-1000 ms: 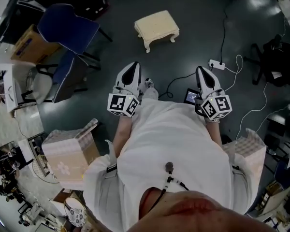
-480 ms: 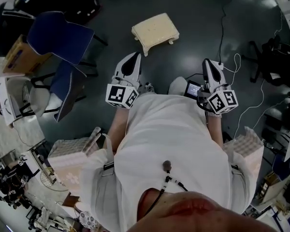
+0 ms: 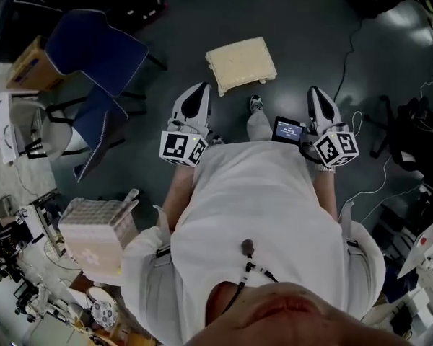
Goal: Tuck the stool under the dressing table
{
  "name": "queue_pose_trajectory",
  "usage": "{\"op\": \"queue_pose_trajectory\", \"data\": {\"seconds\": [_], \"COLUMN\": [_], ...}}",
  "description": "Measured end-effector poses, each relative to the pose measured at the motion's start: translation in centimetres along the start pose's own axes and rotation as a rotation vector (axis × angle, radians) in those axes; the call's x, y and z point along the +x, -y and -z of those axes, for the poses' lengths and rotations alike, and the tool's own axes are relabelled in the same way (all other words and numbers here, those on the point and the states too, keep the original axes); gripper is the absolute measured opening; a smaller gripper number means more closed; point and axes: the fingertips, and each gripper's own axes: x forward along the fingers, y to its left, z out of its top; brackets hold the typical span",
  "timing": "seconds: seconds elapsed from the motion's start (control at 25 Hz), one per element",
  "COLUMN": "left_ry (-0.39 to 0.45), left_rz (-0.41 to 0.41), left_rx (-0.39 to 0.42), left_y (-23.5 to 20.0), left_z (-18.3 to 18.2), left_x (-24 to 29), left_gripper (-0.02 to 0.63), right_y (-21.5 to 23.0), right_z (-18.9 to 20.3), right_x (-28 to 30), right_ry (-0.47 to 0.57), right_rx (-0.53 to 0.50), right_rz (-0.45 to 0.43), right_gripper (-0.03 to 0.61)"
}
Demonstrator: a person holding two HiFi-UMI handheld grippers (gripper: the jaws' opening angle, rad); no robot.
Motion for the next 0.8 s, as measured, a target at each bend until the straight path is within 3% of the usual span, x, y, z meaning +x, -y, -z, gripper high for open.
{"op": "queue_pose_trajectory", "data": {"seconds": [0.2,0.36,0.56,0.68,0.8], "left_ry": [-0.01,-0.012,-0.03,-0.075,-0.126], "left_rz": [-0.148,-0.223,-0.287,-0.304,-0.308], "left_rx": [0.008,0.026,0.009,0.003,-0.014], "left_y": [-1.8,-2.0,-3.0,-3.8,-5.6], "left_z": [0.0,-0.1,1.5,3.3,5.4], "left_x": [5.7,9.4,12.1,13.7,15.0], "left_gripper": [0.006,0.008,0.008,0.008,0.008], "right_y": [6.6,12.2,18.0,20.7,22.8], "right_z": [-3.2,-6.1,-8.8,-7.7,-4.0], "right_x": [7.7,12.5,17.7,20.7,23.7], "right_ry": [-0.073,-0.123,-0.138,-0.163,-0.226], "right_rx": [-0.035,-0.097,-0.162,-0.136,-0.09], "right_rz": [-0.116,-0.203,-0.241,-0.24,-0.23], "right_gripper": [0.008,0.008,0.008,0.008,0.008]}}
